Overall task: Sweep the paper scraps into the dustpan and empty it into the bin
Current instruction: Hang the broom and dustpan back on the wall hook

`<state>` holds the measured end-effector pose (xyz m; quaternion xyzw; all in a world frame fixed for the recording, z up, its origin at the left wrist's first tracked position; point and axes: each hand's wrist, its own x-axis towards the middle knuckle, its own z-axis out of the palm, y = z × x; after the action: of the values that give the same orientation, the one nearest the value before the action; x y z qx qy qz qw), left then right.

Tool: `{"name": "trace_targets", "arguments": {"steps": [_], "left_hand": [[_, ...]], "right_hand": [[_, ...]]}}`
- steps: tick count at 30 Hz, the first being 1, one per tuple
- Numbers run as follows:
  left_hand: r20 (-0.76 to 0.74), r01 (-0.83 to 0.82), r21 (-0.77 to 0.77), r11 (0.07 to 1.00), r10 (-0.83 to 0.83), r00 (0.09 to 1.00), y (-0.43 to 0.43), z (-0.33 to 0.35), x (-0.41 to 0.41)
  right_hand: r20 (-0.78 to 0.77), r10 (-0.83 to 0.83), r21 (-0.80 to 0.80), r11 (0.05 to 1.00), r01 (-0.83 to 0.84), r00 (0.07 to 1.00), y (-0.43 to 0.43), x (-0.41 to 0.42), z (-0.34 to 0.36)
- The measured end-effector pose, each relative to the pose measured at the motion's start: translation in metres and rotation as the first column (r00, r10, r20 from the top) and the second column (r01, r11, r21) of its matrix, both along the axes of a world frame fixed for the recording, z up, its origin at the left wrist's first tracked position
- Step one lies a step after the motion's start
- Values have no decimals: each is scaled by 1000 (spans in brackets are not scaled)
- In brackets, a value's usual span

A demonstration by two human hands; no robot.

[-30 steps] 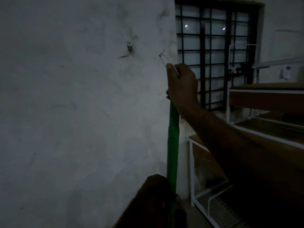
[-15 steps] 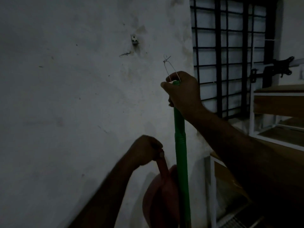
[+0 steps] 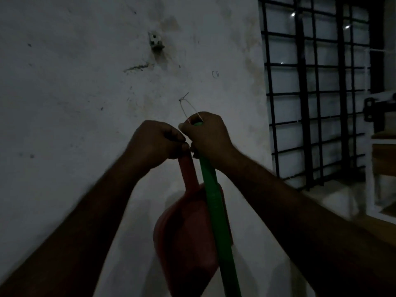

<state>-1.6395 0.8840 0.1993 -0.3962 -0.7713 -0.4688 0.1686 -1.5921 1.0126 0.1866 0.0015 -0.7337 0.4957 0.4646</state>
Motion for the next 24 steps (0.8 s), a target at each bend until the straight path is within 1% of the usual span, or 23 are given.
{"name": "trace_targets", "arguments": {"steps": [3,5,7,9,12,16,21,24], "left_hand": [[-23,27,31,999,-26,999,21,17,-37],[-66,37,70,997,-32,997,31,30,-58],[-80,55,135,989,-44,996,39,42,-79],[-79,92,186,978,-79,994,45,51,-92],[-158,111,210,971,-78,984,53,65,-114],[-251,165,265,950,-97,963,59,90,-135],[-353,159,339,927,-32,935,64,129,-154],[-403,172,352,920,-17,915,67,153,-162]], "right_hand": [[9,102,-9,995,-102,995,29,-36,19],[1,172,3,985,-172,985,42,-55,32],[2,224,24,974,-224,975,49,-73,42],[5,244,38,969,-244,970,53,-80,48],[-5,289,35,957,-289,957,57,-93,56],[0,260,84,962,-259,966,54,-108,66],[-51,263,75,963,-259,963,54,-121,100],[-85,209,81,976,-202,974,52,-128,125]]}}
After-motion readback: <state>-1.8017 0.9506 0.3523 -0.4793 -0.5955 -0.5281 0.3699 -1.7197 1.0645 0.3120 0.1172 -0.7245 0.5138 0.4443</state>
